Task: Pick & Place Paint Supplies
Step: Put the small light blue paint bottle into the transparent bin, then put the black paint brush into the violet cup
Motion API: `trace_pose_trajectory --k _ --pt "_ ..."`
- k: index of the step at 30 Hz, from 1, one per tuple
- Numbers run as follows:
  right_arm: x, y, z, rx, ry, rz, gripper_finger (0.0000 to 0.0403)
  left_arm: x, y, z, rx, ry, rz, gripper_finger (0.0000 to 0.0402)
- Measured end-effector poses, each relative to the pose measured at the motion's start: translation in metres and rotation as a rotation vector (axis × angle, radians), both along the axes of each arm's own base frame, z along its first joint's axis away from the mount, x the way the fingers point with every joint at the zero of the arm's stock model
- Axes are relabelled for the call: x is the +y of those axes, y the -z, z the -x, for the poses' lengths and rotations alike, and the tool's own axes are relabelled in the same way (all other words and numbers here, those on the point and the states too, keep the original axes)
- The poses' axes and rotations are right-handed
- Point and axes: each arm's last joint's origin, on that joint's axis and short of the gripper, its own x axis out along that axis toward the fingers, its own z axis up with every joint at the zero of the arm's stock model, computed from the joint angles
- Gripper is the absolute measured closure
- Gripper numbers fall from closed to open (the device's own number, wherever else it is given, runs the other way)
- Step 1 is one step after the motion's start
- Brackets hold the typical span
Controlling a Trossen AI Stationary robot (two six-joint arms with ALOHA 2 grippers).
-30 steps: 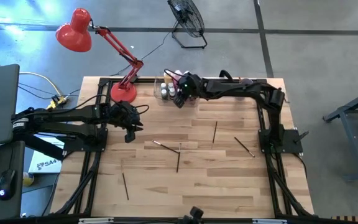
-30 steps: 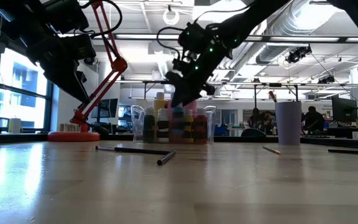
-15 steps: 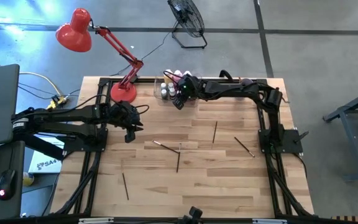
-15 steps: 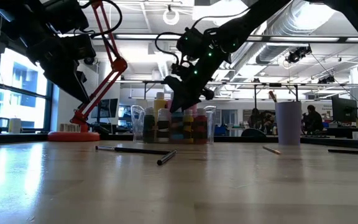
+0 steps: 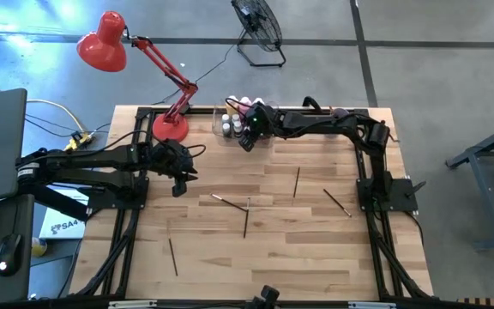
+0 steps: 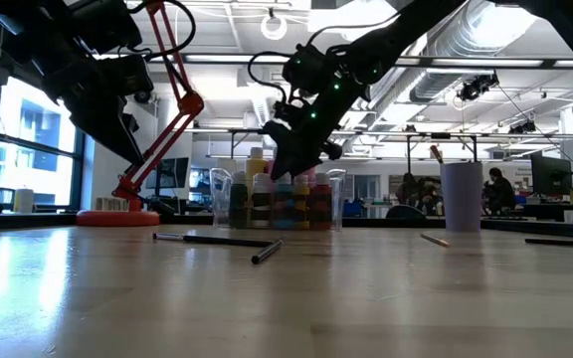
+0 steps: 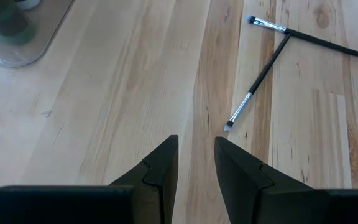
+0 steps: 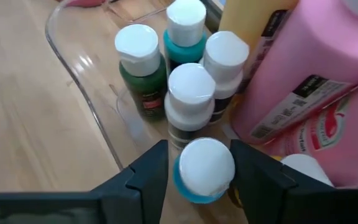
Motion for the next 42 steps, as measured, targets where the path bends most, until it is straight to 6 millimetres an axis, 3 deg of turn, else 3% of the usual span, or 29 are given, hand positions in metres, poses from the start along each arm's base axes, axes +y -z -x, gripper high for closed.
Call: trace_pose_trajectory --k 4,10,21,28,32,38,42 --pt "0.002 -0.010 0.002 -0.019 -0.015 0.007 0.0230 0.000 0.000 0.000 0.000 0.000 0.000 0.0300" --pt "0.015 -0.043 0.009 -0.065 -0.083 0.043 0.0231 0.000 0.000 0.000 0.000 0.000 0.000 0.0300" --pt "0.083 -0.108 0.041 -0.090 -0.333 -0.078 0.0232 0.000 0.000 0.000 -0.006 0.000 -0.001 0.0300" --pt "0.130 -0.120 0.063 0.009 -0.385 -0.222 0.0232 0.000 0.000 0.000 -0.007 0.001 -0.001 0.0300" --pt "0.156 -0.115 0.073 0.123 -0.345 -0.319 0.0232 0.000 0.000 0.000 -0.007 0.002 0.001 0.0300" --pt "0.190 -0.101 0.086 0.298 -0.125 -0.368 0.0232 0.000 -0.001 -0.001 -0.009 0.005 -0.003 0.0300" --pt "0.204 -0.098 0.091 0.289 0.105 -0.348 0.0232 0.000 0.000 0.000 -0.008 0.005 -0.003 0.0300"
